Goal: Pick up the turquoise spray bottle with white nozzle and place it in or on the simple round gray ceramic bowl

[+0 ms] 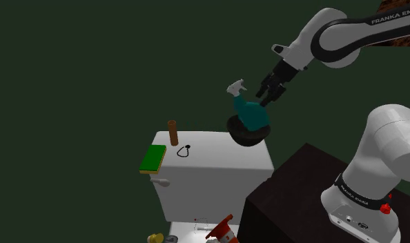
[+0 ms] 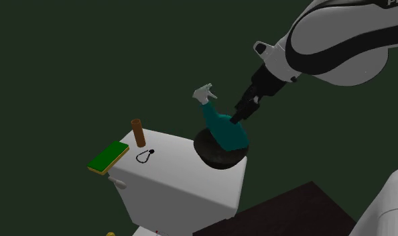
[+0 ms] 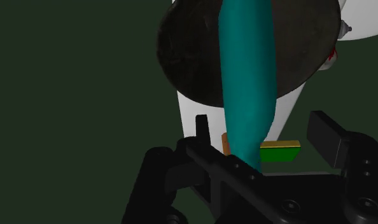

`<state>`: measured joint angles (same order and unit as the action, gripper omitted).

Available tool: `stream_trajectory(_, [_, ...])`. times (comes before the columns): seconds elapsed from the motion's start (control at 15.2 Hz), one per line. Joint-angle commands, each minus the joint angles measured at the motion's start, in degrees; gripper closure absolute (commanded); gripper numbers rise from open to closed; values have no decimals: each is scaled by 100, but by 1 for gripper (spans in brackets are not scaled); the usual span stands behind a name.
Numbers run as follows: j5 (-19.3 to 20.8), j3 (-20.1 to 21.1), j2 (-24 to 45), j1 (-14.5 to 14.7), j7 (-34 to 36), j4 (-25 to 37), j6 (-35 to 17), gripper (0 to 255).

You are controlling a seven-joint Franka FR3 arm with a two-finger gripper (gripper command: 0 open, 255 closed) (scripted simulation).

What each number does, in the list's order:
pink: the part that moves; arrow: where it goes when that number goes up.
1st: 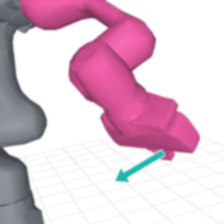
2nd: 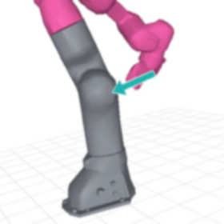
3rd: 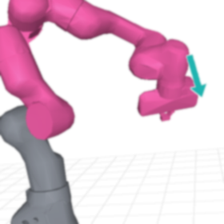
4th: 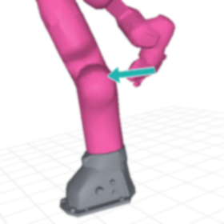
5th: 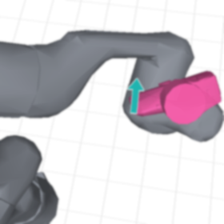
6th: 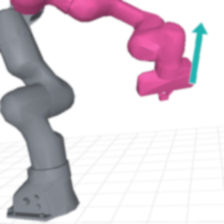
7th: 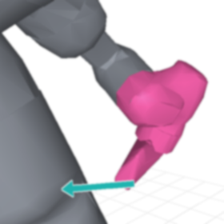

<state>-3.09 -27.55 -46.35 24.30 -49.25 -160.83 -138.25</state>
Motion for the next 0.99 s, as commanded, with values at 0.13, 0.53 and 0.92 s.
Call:
stream_trajectory(0.13, [0, 0, 0, 0, 0, 0, 0, 0])
stream_trajectory(0.53, [138, 142, -574, -307, 93, 351, 966, 0])
stream_trajectory(0.92, [137, 142, -574, -307, 93, 351, 966, 0])
